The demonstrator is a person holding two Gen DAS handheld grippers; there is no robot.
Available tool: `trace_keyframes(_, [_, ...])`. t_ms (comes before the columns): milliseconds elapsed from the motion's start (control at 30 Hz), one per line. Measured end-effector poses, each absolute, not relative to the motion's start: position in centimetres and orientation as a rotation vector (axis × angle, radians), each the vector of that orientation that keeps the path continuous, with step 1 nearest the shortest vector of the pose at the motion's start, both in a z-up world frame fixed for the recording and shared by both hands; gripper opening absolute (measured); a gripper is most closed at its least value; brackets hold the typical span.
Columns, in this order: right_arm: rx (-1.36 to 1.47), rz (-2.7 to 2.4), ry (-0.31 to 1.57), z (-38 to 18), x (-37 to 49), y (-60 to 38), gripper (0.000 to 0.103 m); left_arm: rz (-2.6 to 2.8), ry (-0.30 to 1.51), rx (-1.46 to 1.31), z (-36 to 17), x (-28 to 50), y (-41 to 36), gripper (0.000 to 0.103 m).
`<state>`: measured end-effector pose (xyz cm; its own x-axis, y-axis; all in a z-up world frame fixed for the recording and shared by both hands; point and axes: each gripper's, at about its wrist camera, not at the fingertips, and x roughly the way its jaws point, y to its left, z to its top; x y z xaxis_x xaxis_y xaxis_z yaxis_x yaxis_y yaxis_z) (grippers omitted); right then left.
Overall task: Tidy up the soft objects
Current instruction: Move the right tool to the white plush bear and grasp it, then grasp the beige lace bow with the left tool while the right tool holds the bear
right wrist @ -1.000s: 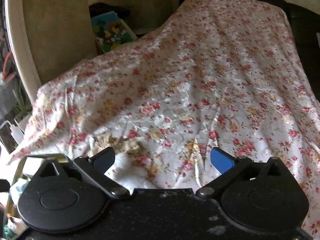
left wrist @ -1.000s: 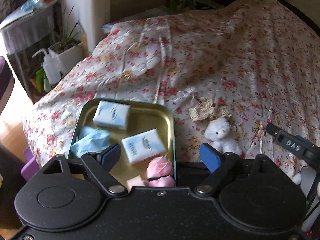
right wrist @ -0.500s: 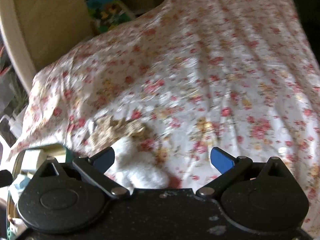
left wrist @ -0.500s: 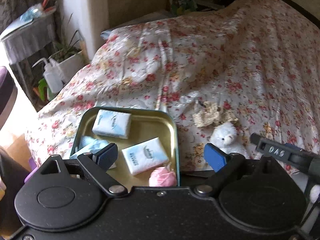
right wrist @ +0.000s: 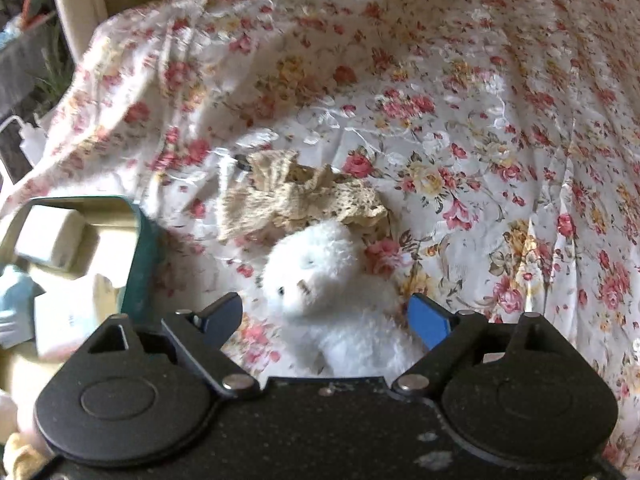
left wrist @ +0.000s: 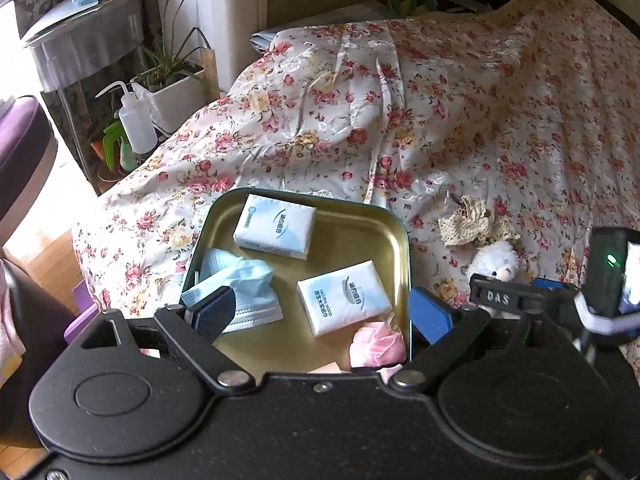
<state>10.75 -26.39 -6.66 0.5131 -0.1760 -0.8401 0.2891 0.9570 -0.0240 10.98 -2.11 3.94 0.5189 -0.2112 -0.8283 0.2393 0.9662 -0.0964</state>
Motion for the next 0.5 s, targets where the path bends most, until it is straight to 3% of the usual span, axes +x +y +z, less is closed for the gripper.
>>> trace_keyframes(67, [0.147,-0.288,1.031,-7.6,11.2,-27.2,0.073,-0.276,0.992,0.038,3.9,11.0,-2.1,0.091])
trace_keyframes(133, [0.17,-0.288,1.042,-8.0,11.3,-27.8,0.073,-0.283,0.997,0.036,3.8,11.1,-2.2,0.091])
trace_keyframes(267, [0.194,-0.288,1.025,-7.4,11.1,-28.6,0.062,-0.296,1.01,0.015,3.8,11.2,-2.3,0.09])
trace_keyframes(500, [0.357,-0.328,0.989,-5.9,10.0,-31.5,0.061,-0.318,1.013,0.038,3.5,10.9,-3.2,0.089])
